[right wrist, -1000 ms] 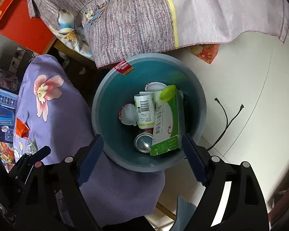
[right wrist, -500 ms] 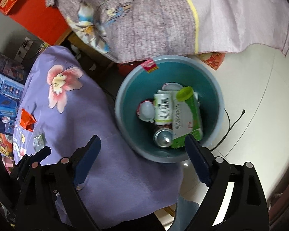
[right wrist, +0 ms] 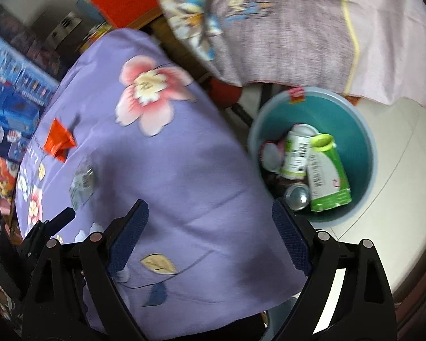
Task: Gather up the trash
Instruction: 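Move both tools back from the bucket to the table, then grasp the clear plastic wrapper with the right tool while the left tool grasps the orange snack bag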
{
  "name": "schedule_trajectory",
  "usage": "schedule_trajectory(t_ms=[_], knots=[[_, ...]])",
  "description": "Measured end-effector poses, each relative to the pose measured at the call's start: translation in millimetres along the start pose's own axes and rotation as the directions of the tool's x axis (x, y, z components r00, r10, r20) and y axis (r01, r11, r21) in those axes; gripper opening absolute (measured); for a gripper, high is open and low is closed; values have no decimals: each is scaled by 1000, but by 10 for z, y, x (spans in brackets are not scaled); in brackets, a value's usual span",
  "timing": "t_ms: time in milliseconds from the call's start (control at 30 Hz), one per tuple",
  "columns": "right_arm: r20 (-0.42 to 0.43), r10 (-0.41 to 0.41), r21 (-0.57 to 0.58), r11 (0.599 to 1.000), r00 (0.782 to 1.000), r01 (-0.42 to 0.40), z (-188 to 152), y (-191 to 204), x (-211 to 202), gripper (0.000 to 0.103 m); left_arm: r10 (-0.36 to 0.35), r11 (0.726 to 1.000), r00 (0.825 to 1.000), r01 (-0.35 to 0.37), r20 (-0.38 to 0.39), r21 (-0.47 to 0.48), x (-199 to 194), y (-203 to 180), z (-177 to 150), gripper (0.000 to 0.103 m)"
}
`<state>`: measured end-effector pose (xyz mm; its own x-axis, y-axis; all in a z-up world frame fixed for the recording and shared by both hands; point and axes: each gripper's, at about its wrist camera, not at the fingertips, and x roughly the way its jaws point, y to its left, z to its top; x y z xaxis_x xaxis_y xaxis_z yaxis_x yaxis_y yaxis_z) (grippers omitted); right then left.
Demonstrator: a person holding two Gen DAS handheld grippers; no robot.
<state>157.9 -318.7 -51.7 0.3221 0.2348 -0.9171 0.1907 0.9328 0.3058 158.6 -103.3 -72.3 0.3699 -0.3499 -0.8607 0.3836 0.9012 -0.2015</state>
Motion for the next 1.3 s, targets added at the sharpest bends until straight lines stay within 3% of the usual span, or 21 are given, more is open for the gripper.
schedule_trajectory(t_ms=[300, 600, 1000, 1033, 1067, 1300], knots=[[-68, 15, -136, 990, 998, -24, -32, 956, 286, 85, 87, 984, 996, -82, 27, -155, -294, 1030, -323, 99], [-154, 17, -227, 973, 988, -52, -61, 1758, 740, 85, 140, 945, 989, -122, 40, -302, -503, 1926, -619, 99], [-184, 43, -261, 961, 982, -91, 91, 2195, 1317, 85, 139, 932, 990, -123, 23, -340, -405, 2291, -575, 99], [-184, 44, -268, 959, 982, -93, 86, 2203, 1338, 82, 140, 932, 990, -124, 22, -339, -389, 2307, -554, 99], [-188, 47, -279, 955, 981, -100, 76, 2211, 1362, 68, 141, 932, 990, -126, 21, -340, -379, 2314, -541, 99], [-189, 52, -329, 937, 981, -113, 155, 2238, 1310, 61, 134, 937, 991, -122, 15, -328, -263, 2292, -368, 99]])
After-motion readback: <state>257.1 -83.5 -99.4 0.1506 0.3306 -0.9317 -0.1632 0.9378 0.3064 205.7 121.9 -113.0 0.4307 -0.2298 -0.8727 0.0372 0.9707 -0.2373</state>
